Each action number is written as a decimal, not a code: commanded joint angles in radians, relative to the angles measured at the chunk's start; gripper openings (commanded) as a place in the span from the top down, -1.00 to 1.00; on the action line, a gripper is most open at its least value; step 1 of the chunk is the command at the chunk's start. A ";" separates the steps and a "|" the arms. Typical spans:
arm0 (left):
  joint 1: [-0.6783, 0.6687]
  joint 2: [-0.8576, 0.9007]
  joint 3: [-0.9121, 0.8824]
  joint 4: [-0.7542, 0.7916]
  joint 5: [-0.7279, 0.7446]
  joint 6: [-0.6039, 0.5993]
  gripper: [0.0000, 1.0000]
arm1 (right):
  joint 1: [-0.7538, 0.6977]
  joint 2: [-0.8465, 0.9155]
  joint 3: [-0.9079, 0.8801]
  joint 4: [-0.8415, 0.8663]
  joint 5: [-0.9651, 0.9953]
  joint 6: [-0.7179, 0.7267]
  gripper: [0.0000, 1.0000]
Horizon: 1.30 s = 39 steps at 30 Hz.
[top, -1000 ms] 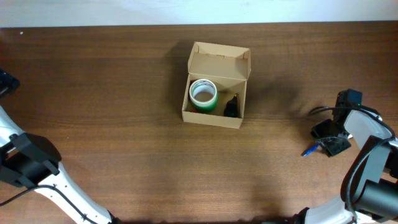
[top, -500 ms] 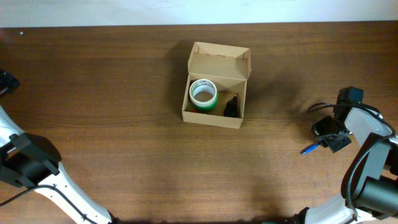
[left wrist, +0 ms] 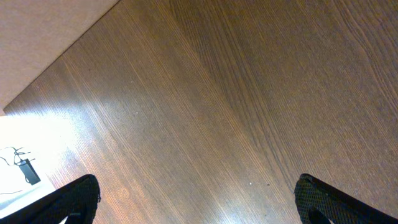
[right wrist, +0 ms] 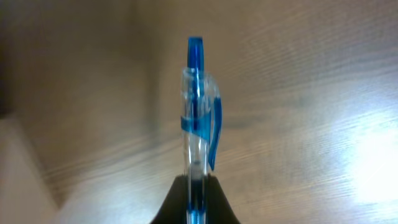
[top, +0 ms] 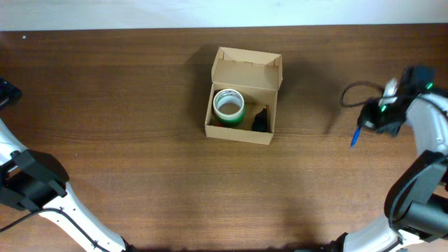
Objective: Pack container
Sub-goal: 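Lower the right gripper onto the blue pen and grasp it, then carry the blue pen over the box and lower it in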
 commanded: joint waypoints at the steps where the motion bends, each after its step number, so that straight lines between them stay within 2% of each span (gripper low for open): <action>1: 0.004 -0.024 -0.005 0.000 0.003 -0.013 -1.00 | 0.047 -0.011 0.185 -0.117 -0.037 -0.248 0.93; 4: 0.004 -0.024 -0.005 0.000 0.003 -0.013 -0.99 | 0.126 -0.011 0.354 -0.254 0.069 -0.318 0.92; 9: 0.004 -0.024 -0.005 0.000 0.003 -0.013 -1.00 | 0.310 -0.011 0.529 -0.356 0.158 -0.421 0.93; 15: 0.004 -0.024 -0.005 0.000 0.003 -0.013 -0.99 | 0.541 0.000 0.551 -0.350 0.158 -0.478 0.93; 19: 0.004 -0.024 -0.005 0.000 0.003 -0.013 -1.00 | 0.658 0.032 0.550 -0.348 0.165 -0.591 0.92; 31: 0.004 -0.024 -0.005 0.000 0.003 -0.013 -1.00 | 0.800 0.136 0.549 -0.344 0.169 -0.924 0.93; 39: 0.004 -0.024 -0.005 0.000 0.003 -0.013 -0.99 | 0.843 0.212 0.549 -0.301 0.168 -0.973 0.93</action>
